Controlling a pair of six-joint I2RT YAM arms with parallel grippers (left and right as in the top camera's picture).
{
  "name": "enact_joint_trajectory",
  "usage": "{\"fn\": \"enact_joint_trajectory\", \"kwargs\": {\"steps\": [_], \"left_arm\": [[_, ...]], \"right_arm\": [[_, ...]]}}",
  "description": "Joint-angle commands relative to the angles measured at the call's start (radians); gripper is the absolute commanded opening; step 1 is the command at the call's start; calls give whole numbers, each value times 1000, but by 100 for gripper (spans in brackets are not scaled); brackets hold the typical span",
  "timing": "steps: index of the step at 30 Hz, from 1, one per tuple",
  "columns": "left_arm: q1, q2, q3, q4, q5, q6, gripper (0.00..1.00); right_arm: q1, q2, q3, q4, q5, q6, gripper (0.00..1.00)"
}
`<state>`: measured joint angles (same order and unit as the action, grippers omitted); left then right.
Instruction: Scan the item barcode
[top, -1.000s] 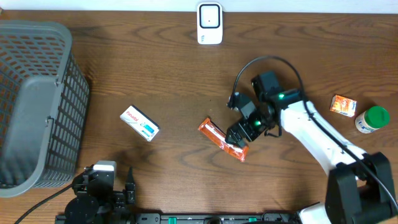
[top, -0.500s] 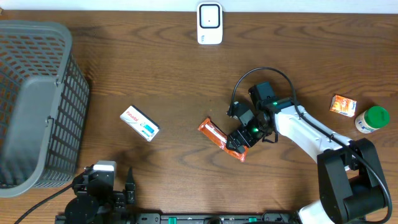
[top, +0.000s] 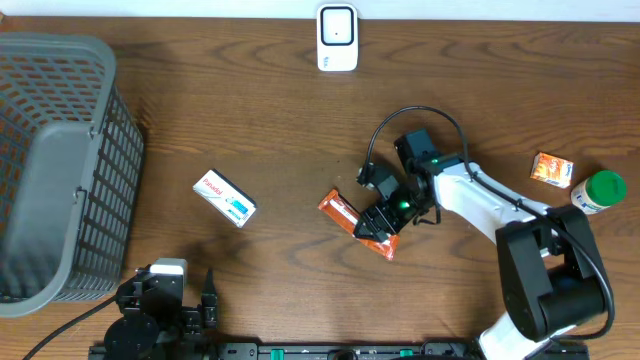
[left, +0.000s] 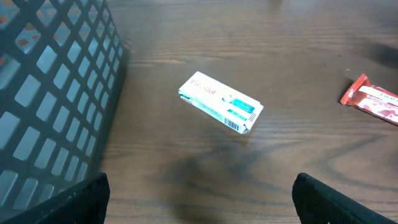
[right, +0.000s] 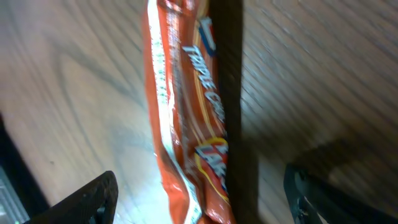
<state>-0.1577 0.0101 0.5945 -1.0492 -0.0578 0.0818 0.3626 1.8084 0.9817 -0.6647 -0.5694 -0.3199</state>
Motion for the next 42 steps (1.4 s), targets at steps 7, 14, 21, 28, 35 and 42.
{"fn": "enact_joint_trajectory", "kwargs": {"steps": [7,14,21,28,35,42], "left_arm": [[4,-5,-2,-1,2,-2,93],[4,-5,-2,-1,2,-2,93],[4,-5,-2,-1,2,-2,93],[4,-5,-2,-1,2,-2,93],[4,-5,-2,-1,2,-2,93],[4,-5,-2,-1,2,-2,93]], "right_arm": [[39,92,-32,-26,13,-3,65],[37,92,-33,-97,118,-3,47],[37,92,-34,-84,138,0,13],[39,92,-34,-42,107,17,1],[37,69,-13,-77,-79,-16,1],[38,-117,-12,-125,-310,-106,1]]}}
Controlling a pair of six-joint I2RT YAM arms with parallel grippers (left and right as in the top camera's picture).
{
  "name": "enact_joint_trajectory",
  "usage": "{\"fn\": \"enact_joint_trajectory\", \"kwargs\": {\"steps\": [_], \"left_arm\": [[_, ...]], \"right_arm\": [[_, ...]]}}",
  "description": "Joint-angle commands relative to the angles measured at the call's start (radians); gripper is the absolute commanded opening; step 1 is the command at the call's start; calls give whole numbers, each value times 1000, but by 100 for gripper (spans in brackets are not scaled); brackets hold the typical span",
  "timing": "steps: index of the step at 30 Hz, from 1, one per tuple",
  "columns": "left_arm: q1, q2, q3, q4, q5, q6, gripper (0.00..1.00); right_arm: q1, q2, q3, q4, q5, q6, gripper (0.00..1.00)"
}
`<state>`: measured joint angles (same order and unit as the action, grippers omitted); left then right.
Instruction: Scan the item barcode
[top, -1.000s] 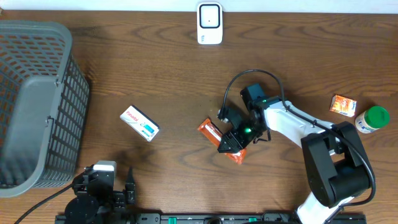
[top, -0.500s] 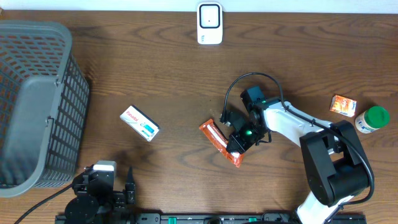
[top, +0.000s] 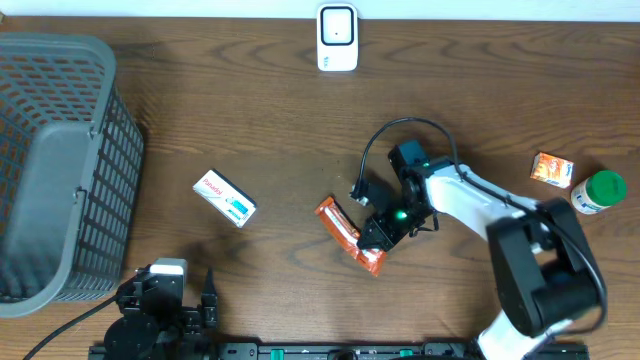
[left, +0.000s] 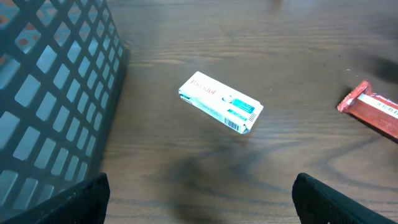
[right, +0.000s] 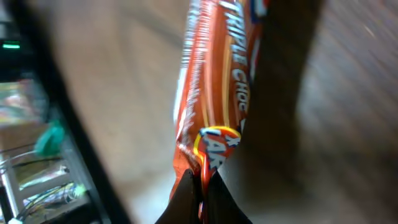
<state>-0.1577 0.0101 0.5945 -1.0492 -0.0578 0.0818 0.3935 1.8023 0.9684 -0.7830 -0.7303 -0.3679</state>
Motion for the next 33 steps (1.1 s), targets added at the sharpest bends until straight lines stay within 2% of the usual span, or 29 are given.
{"fn": "enact_joint_trajectory", "kwargs": {"steps": [1,7,13,17,18,19,20,22,27,30,33], "left_arm": [[4,-5,-2,-1,2,-2,93],[4,-5,-2,-1,2,-2,93],[4,-5,-2,-1,2,-2,93],[4,-5,-2,-1,2,-2,93],[4,-5,-2,-1,2,-2,93],[4,-5,-2,-1,2,-2,93],[4,-5,-2,-1,2,-2,93],[4,-5,-2,-1,2,-2,93],[4,-5,-2,-1,2,-2,93],[4,-5,-2,-1,2,-2,93],[4,-5,-2,-1,2,-2,93]], "right_arm": [[7,-146,2,-12,-160,-60,1],[8,-325,1,-60,-175,-60,1],[8,-415,1,-98,-228,-60,1],[8,-416,0,-111,-83,-23,2],[8,-413,0,-111,-30,10,24],[8,-408,0,-112,18,42,52],[8,-406,0,-115,52,66,64],[15,-401,0,-116,59,89,79],[92,-402,0,-116,81,136,96],[169,-402,0,-113,221,248,99],[268,-401,-1,-111,442,431,99]]}}
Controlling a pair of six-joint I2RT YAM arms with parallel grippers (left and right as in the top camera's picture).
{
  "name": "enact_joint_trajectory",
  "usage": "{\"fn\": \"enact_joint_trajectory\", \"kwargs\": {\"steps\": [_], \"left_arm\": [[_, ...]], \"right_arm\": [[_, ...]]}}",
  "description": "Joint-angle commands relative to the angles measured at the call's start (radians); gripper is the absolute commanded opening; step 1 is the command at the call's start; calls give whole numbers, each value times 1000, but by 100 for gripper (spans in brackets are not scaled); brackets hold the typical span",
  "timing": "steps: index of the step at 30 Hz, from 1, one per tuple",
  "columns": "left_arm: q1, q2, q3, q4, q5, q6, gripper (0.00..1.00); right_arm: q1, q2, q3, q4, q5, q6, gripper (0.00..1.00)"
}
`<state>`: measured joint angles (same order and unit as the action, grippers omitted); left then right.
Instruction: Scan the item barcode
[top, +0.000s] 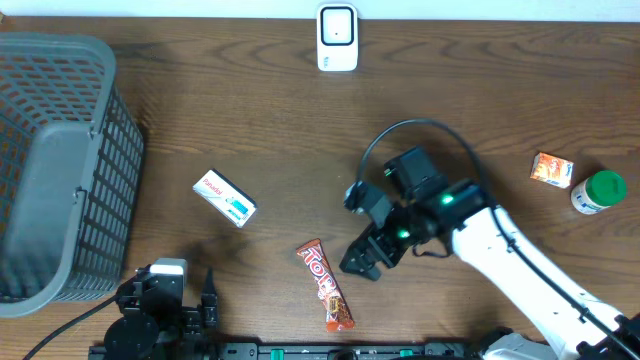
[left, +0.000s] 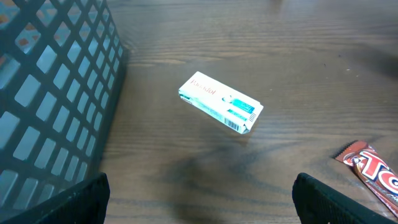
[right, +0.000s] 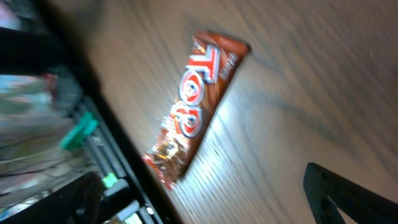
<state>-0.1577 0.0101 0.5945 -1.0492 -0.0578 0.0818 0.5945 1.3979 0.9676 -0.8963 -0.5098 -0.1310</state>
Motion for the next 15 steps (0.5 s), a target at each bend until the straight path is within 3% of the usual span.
{"fn": "enact_joint_trajectory", "kwargs": {"steps": [1,4,8,11,14,15], "left_arm": [[4,-5,-2,-1,2,-2,93],[4,-5,-2,-1,2,-2,93],[4,-5,-2,-1,2,-2,93],[4,-5,-2,-1,2,-2,93],[4,-5,-2,-1,2,-2,93],[4,-5,-2,-1,2,-2,93]], "right_arm": [[94,5,0,7,267,259,99],[157,18,0,34,255,380,99],[204,22,0,65,97,411,99],[222,23,0,89,114,414,83],[262,32,0,70,278,520,99],[283,40,0,59,332,558,99]]}}
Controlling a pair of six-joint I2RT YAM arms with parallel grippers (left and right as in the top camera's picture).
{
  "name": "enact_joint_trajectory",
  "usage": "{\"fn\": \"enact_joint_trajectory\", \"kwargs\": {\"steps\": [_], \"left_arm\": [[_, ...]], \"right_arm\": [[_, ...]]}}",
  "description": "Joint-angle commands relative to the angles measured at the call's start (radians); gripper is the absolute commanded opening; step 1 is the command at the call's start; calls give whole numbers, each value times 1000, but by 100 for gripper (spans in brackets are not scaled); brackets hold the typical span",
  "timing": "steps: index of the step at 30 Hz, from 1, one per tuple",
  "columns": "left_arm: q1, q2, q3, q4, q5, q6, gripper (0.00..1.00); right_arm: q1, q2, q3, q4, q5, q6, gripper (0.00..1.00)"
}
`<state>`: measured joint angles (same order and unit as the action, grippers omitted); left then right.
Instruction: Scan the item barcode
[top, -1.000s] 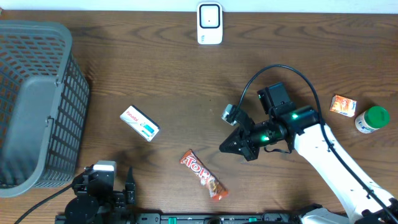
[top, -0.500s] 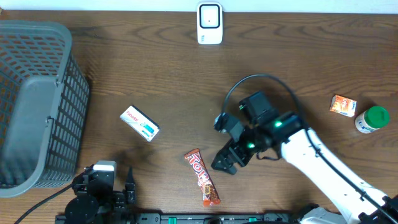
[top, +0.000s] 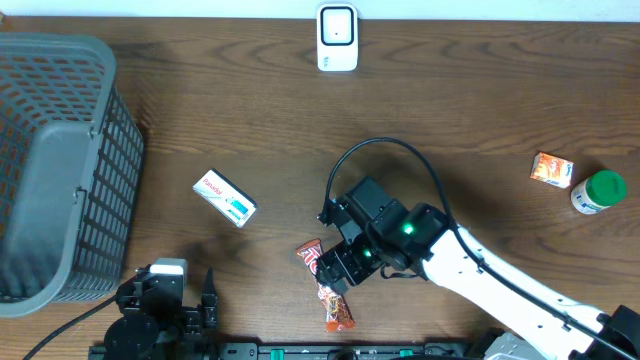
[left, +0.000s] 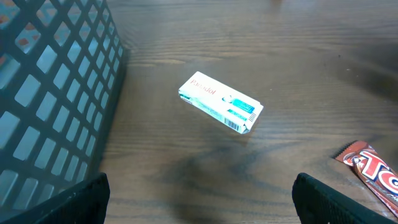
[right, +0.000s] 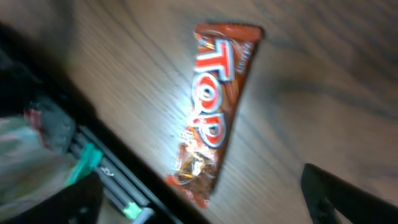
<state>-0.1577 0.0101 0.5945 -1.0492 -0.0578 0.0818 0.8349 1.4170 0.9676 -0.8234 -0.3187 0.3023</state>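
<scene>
An orange-red candy bar (right: 216, 102) printed "TOP" lies flat near the table's front edge, also in the overhead view (top: 334, 305) and at the left wrist view's right edge (left: 375, 176). My right gripper (right: 199, 202) hovers open over the bar's near end, one finger (right: 345, 196) on each side, nothing gripped. In the overhead view the right gripper (top: 338, 268) covers the bar's upper half. The white barcode scanner (top: 337, 38) stands at the far edge. My left gripper (left: 199, 205) rests open at the front left, holding nothing.
A white and teal medicine box (top: 224, 198) lies left of centre. A grey mesh basket (top: 60, 160) fills the left side. A small orange box (top: 551, 168) and a green-capped bottle (top: 598, 190) sit at the far right. The black rail at the table's front edge (right: 106, 174) runs close to the bar.
My right gripper has moved left, from just right of the candy bar to directly over it, still open. The bar and the left arm have not moved.
My right gripper first stood open around the bar at mid-table. Then it was shut on the bar's end. Half a second ago the bar lay released, logo up, nearer the front edge with the gripper open beside it. Now the gripper is above it.
</scene>
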Motion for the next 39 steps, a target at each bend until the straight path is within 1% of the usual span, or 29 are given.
{"fn": "enact_joint_trajectory", "kwargs": {"steps": [1,4,10,14,16,24,28,31,36,39], "left_arm": [[4,-5,-2,-1,2,-2,93],[4,-5,-2,-1,2,-2,93],[4,-5,-2,-1,2,-2,93],[4,-5,-2,-1,2,-2,93],[4,-5,-2,-1,2,-2,93],[4,-5,-2,-1,2,-2,93],[4,-5,-2,-1,2,-2,93],[4,-5,-2,-1,2,-2,93],[4,-5,-2,-1,2,-2,93],[4,-5,-2,-1,2,-2,93]], "right_arm": [[67,29,0,-20,186,156,99],[137,71,0,-7,261,215,99],[214,181,0,21,266,255,99],[256,243,0,23,296,291,92],[282,251,0,23,315,311,90],[394,252,1,16,356,351,90],[434,273,1,-22,447,407,88],[439,305,1,-42,479,427,81],[439,366,1,-25,492,427,65],[440,402,1,-22,498,435,49]]}}
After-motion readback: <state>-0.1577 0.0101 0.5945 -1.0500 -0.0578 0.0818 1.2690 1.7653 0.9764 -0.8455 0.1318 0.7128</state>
